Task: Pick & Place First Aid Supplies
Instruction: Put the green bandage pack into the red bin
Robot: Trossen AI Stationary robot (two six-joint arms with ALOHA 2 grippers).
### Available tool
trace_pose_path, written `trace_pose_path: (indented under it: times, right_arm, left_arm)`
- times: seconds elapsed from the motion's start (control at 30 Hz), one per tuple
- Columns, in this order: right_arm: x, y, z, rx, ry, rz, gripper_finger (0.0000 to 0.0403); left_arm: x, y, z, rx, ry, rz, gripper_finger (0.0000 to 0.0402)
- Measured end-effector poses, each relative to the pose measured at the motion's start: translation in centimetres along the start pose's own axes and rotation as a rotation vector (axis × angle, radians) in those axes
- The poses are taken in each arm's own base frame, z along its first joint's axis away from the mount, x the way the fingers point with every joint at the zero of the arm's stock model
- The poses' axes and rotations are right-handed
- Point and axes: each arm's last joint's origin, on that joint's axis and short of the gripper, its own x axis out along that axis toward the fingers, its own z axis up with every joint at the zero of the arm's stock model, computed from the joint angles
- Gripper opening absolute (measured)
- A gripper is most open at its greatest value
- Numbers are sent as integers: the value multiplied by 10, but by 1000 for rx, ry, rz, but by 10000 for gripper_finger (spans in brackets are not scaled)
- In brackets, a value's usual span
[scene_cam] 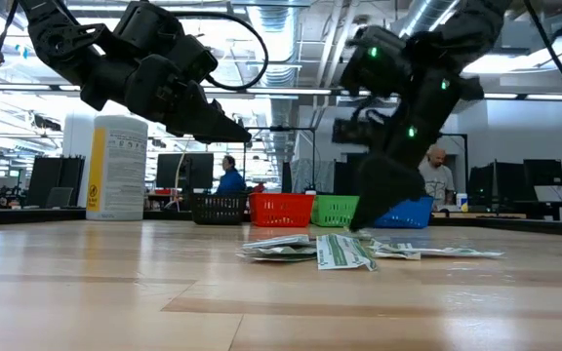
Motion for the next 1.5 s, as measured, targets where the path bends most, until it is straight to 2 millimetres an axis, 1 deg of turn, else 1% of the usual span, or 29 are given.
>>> trace_pose_path:
  times: [0.1, 0.2, 0.33, 0.47, 0.57, 0.6, 0.67, 0.73, 0.9, 1.0, 1.1, 1.17, 1.37, 1.5]
  right_arm:
    - [-18, -1, 9, 9, -63, -1, 69]
    - [-27, 0, 6, -9, -41, -1, 94]
    - [-38, 9, 5, -49, -42, 20, 126]
    - [-38, 23, -3, -134, -4, 81, 155]
    - [-32, 30, -6, -163, 8, 88, 174]
    - [-31, 31, -9, -175, 31, 85, 180]
    - [-26, 33, -8, -174, 23, 85, 191]
    - [-20, 33, -12, -181, 60, 75, 198]
    - [-2, 30, -17, -175, 117, 57, 204]
    - [6, 29, -21, -174, 151, 58, 196]
    - [9, 27, -22, -167, 170, 76, 176]
    - [9, 27, -22, -162, 178, 100, 154]
    - [8, 27, -22, -159, 185, 143, 68]
    - [8, 28, -23, -158, 191, 161, 18]
  left_arm:
    - [0, 0, 0, 0, 0, 0, 127]
    - [0, 0, -1, 0, 1, 0, 127]
    - [0, 0, -1, 4, 1, 0, 127]
    - [0, 0, -1, 12, -1, 0, 127]
    - [-1, 0, -1, 12, -1, 0, 127]
    - [-1, 0, -1, 12, -1, 0, 127]
    - [-1, 0, -1, 12, -1, 0, 127]
    - [-1, 0, -1, 12, -1, 1, 127]
    - [-1, 0, -1, 13, -6, 1, 127]
    - [-1, 0, -1, 13, -6, 1, 127]
    - [-1, 0, -1, 13, -6, 1, 127]
    - [-1, 0, -1, 13, -6, 1, 127]
    - [-1, 0, -1, 13, -7, 1, 127]
    - [-1, 0, -1, 13, -7, 1, 127]
